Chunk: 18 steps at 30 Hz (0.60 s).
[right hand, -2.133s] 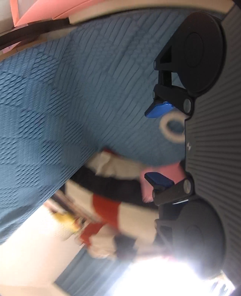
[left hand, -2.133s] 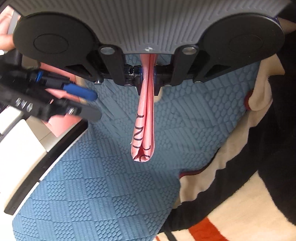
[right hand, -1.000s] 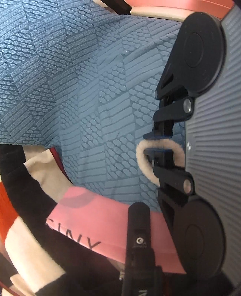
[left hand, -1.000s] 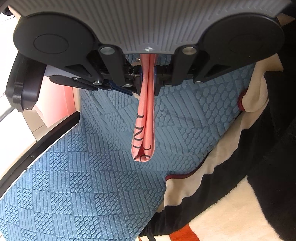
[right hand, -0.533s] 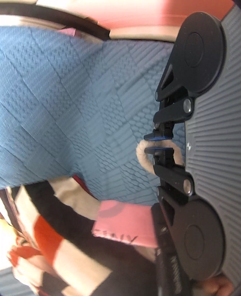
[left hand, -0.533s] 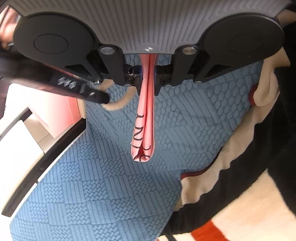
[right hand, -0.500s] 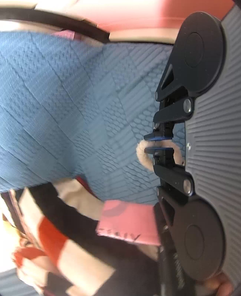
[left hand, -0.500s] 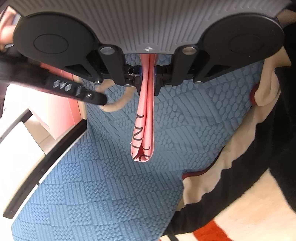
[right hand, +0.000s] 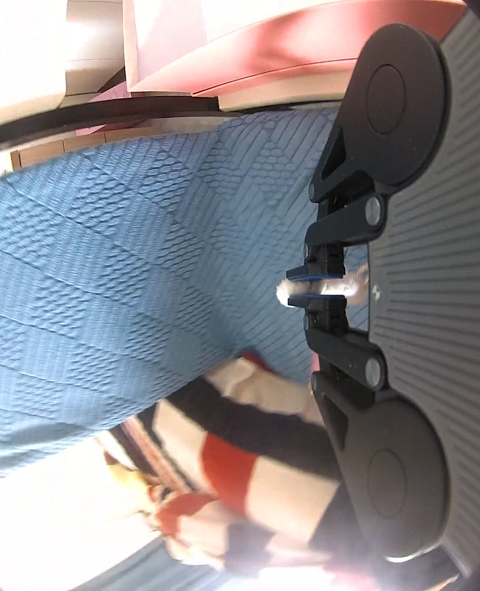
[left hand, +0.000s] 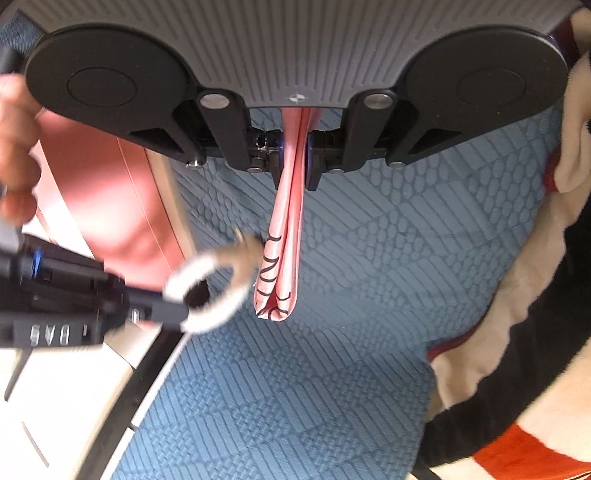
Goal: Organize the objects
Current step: 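Grasp the white fluffy ring on the seat with the right gripper, then slide the white ring over the pink strip held by the left gripper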
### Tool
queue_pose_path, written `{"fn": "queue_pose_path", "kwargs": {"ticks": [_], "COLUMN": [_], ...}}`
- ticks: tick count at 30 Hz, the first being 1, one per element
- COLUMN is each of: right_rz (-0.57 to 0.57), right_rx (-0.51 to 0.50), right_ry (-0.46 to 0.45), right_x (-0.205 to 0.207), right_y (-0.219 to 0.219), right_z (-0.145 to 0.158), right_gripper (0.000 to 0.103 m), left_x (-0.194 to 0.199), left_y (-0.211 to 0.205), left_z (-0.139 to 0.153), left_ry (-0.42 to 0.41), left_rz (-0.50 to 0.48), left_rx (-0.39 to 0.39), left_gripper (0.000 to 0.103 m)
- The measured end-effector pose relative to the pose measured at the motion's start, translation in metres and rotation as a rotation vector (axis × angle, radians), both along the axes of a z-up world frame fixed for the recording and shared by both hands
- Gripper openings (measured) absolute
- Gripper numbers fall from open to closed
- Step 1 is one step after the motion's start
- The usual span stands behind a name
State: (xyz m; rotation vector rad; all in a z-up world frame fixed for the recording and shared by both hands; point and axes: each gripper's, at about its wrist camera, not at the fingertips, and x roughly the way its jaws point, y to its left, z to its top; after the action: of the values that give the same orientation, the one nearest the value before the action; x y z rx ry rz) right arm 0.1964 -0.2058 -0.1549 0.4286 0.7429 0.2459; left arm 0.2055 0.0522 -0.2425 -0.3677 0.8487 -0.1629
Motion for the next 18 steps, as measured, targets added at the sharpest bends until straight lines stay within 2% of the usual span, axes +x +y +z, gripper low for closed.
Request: {"fn": "queue_pose_path", "kwargs": {"ticks": [5, 12, 16, 18], "right_rz": [0.005, 0.028, 0.076, 0.098], "right_rx": [0.069, 0.217, 0.318, 0.306], "right_ry": [-0.037, -0.072, -0.063, -0.022], "right_x": [0.000, 0.009, 0.014, 0.017], "right_y": [-0.005, -0.005, 0.006, 0.014], "right_z": [0.010, 0.016, 0.014, 0.011], "right_gripper": [0.010, 0.010, 0.010, 0.010], "left_x": [0.000, 0.003, 0.001, 0.001], "left_y": [-0.010, -0.018, -0.025, -0.026], "left_z": [-0.003, -0.010, -0.013, -0.014], "left_ry": [0.003, 0.031, 0.033, 0.029], "left_rz": [-0.036, -0.073, -0.098, -0.097], "left_rx": [0.044, 0.046, 0.065, 0.076], "left_gripper": [0.012, 0.012, 0.012, 0.012]}}
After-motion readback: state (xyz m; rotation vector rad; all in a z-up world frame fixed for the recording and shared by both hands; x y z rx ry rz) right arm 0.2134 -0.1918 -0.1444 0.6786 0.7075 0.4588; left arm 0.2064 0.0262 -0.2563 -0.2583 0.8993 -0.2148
